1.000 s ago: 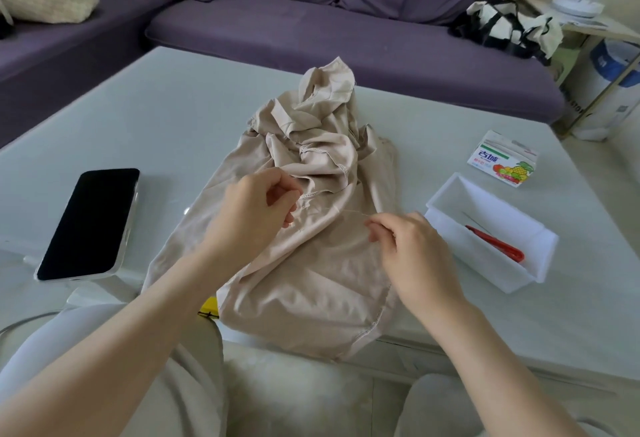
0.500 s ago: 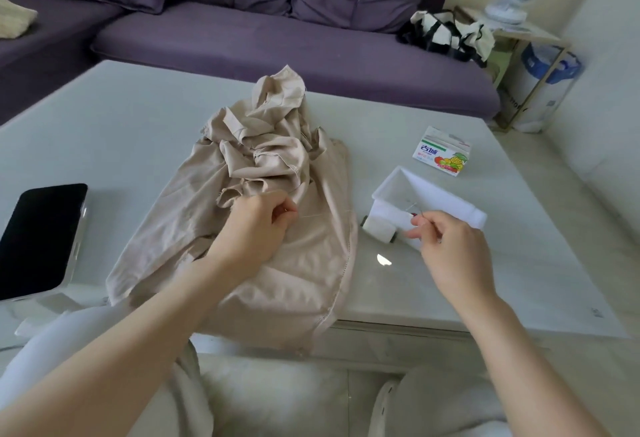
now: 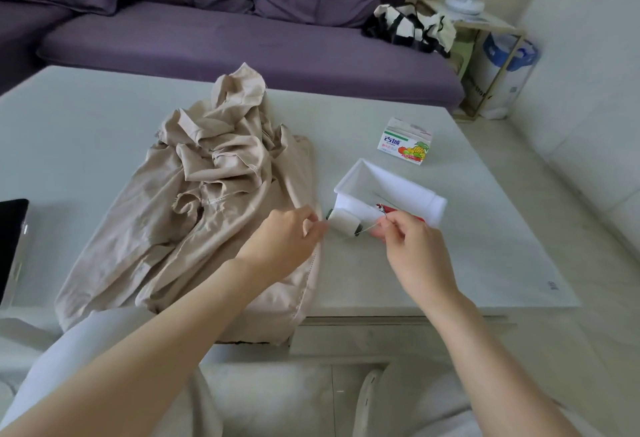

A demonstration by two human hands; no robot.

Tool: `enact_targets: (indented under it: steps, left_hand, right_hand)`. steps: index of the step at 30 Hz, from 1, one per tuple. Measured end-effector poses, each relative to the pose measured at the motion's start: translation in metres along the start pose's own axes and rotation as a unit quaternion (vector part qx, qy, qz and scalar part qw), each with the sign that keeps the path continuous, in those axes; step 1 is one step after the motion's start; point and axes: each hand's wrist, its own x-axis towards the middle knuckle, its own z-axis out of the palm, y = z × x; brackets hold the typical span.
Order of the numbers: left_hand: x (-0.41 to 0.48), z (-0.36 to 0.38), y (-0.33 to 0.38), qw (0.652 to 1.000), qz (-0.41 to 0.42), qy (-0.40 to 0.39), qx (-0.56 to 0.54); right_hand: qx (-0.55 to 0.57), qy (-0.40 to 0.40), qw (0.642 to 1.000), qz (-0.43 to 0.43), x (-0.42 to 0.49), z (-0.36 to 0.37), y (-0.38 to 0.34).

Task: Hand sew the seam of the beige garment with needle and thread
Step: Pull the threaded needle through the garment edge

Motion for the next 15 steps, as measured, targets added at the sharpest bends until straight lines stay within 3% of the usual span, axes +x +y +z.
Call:
enact_targets:
  steps: [5,9,12,15]
  left_hand:
    - [0.019,-0.011,-0.009,0.994,-0.037,0.081,0.058]
    - [0.021,-0.008,-0.009,0.983,0.066,0.119,0.124]
    - [0.016,0.005,0.004,0.981,0.135,0.075,0.121]
    - [0.016,0.022,0.014,0.986,0.135,0.001,0.093]
  right_hand:
    - [-0.021,-0.001,1.0,0.012,0.001,-0.01,0.007]
    - [-0.028,0.005,1.0,0.004,0.0,-0.013,0.012]
    - [-0.033,0.014,0.999,-0.015,0.002,-0.01,0.015]
    - [-0.033,0.015,0.999,-0.022,0.005,-0.005,0.017]
